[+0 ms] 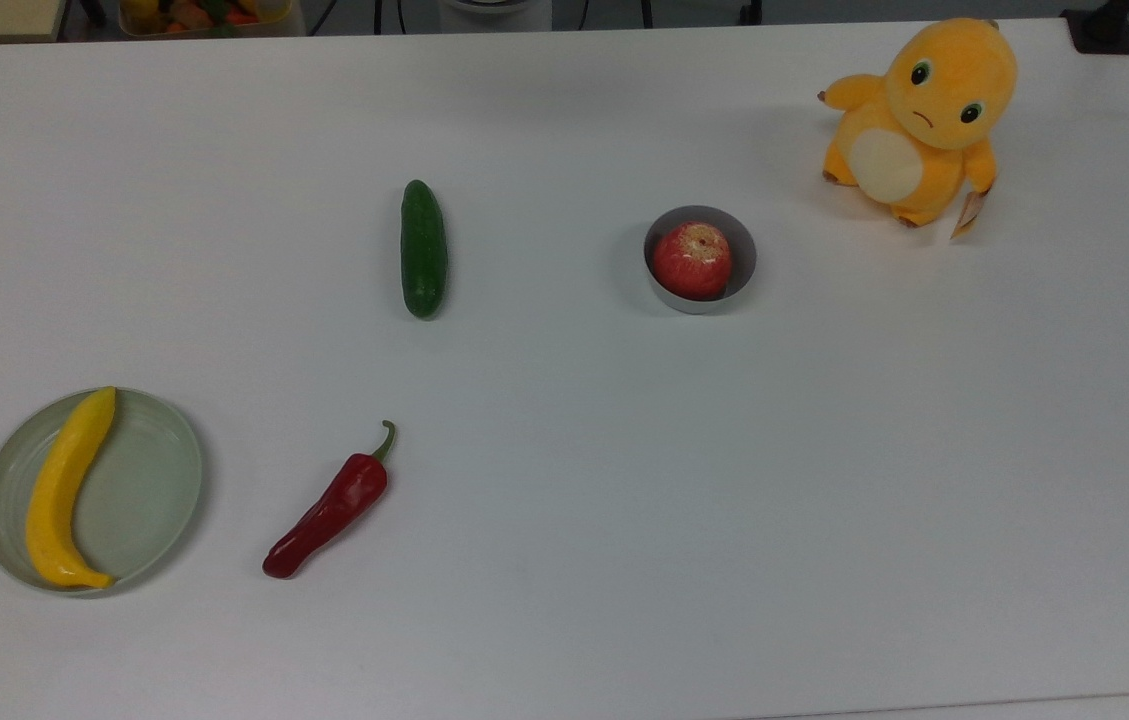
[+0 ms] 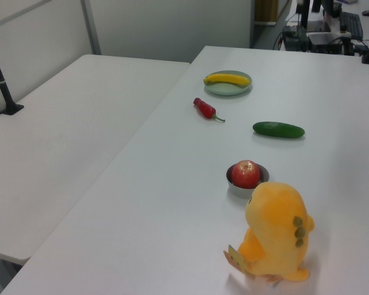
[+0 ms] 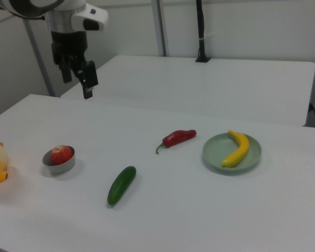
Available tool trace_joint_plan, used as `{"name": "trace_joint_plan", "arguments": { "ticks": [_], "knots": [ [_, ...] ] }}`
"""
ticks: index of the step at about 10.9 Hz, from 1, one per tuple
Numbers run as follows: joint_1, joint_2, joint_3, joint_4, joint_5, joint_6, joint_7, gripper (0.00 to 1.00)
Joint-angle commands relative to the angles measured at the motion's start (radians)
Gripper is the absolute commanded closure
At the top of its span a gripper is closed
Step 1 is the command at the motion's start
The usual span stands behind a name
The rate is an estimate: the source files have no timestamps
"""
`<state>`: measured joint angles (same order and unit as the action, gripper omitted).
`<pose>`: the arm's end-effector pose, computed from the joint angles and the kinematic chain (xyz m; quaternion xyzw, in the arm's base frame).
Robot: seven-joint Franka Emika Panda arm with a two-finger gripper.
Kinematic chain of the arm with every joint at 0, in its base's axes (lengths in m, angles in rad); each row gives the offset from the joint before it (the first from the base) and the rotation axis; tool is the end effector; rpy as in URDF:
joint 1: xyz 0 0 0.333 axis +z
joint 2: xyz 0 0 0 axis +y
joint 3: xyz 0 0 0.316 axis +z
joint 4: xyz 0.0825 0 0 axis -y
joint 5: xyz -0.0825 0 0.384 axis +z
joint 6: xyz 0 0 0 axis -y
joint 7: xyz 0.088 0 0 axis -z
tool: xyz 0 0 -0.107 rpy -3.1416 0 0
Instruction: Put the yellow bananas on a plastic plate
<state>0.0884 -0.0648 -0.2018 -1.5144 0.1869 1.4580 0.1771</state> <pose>0.5208 -0.0419 0.6773 -0.9861 0.1331 -0.0004 0.0992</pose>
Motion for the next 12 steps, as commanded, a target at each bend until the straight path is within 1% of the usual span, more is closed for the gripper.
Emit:
{"name": "trace_joint_plan", "arguments": {
  "ticks": [1,3,4,5,6,8,12],
  "knots": [
    [0.022,-0.009,0.045,-0.075,-0.006,0.12,0.007,0.0],
    [-0.048,0.017,0.166,-0.081,-0.046,0.194,-0.065,0.0],
    [-0.08,0.029,0.212,-0.089,-0.063,0.212,-0.097,0.0],
    [-0.087,0.034,0.241,-0.104,-0.085,0.257,-0.129,0.0],
    [-0.087,0.034,0.242,-0.119,-0.09,0.274,-0.166,0.0],
    [-0.087,0.045,0.24,-0.113,-0.087,0.275,-0.228,0.0],
    [-0.09,0.045,0.234,-0.112,-0.081,0.274,-0.226,0.0]
  ]
}}
